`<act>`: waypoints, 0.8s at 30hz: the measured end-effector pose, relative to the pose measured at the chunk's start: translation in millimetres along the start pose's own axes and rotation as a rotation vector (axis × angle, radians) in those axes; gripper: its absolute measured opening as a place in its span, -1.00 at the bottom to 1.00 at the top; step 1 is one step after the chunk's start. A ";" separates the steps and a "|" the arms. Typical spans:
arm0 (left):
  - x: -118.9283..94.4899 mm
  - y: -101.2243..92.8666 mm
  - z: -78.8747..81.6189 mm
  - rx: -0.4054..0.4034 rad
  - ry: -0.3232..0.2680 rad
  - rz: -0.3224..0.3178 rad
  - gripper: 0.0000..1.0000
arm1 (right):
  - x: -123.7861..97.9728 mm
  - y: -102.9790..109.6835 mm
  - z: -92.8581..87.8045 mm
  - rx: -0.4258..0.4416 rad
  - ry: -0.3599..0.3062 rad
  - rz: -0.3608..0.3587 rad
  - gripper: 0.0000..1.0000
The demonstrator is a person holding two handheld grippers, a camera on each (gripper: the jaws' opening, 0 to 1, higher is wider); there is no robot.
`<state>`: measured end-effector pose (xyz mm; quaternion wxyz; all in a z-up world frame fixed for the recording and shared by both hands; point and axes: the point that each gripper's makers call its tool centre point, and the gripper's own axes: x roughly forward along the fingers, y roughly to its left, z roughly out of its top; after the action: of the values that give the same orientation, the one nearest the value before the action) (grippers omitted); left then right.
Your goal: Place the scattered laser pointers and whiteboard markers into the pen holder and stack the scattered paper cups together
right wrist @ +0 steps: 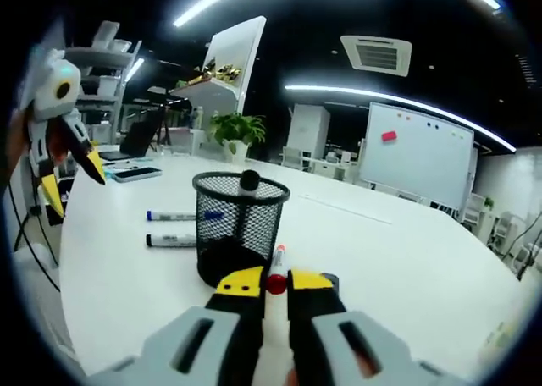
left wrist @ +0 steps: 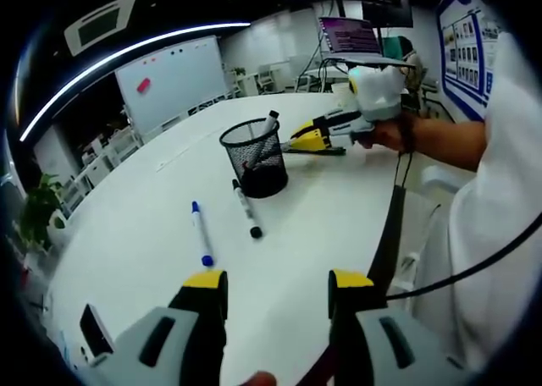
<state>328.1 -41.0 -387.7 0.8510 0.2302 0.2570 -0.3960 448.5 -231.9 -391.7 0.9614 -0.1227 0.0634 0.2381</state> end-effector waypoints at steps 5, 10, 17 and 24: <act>-0.1 -0.7 2.6 0.004 -0.006 -0.005 -0.03 | -1.0 -0.3 4.6 -0.013 -0.020 0.002 -0.79; 0.5 -0.4 2.7 0.006 -0.004 -0.005 -0.03 | -2.5 -0.7 9.5 -0.014 -0.040 0.002 -0.79; 0.4 -0.1 3.2 0.009 -0.004 -0.007 -0.03 | -4.8 -1.6 19.1 -0.028 -0.079 -0.004 -0.79; 0.7 -0.1 3.0 0.010 -0.002 -0.007 -0.03 | -6.5 -3.4 26.2 -0.033 -0.107 -0.010 -0.79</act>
<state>329.1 -43.3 -385.9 0.8487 0.2329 0.2551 -0.4005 446.0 -230.7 -364.6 0.9624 -0.1259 0.0074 0.2406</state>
